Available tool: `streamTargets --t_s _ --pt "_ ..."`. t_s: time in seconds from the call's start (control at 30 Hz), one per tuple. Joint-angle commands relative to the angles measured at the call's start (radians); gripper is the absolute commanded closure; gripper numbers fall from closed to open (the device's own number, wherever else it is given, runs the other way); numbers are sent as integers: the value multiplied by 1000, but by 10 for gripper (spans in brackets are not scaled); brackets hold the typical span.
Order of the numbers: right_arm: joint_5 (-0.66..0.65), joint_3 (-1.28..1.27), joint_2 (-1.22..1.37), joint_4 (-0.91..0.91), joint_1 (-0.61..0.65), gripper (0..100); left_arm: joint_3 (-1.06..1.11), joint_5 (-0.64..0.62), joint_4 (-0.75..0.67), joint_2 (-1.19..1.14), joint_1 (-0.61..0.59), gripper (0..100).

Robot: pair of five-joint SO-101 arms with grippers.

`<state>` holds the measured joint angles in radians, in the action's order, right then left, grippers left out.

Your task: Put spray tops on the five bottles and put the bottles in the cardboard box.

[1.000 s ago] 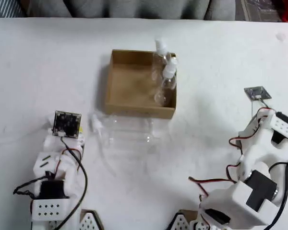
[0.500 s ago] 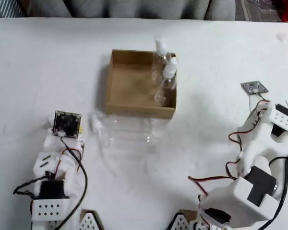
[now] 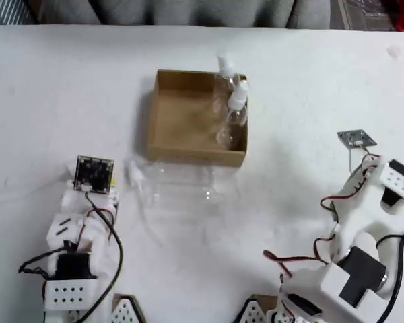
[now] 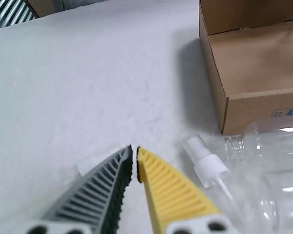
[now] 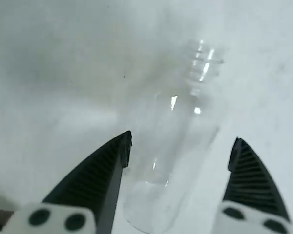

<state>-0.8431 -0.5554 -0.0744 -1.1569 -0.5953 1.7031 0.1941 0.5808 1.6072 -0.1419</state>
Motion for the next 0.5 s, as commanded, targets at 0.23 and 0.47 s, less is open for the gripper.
streamTargets --t_s 0.23,0.47 --pt "-11 -17 30 137 33 738 -5 8 14 8 -8 976" --pt "68 -6 53 162 45 998 -5 8 14 8 -8 976"
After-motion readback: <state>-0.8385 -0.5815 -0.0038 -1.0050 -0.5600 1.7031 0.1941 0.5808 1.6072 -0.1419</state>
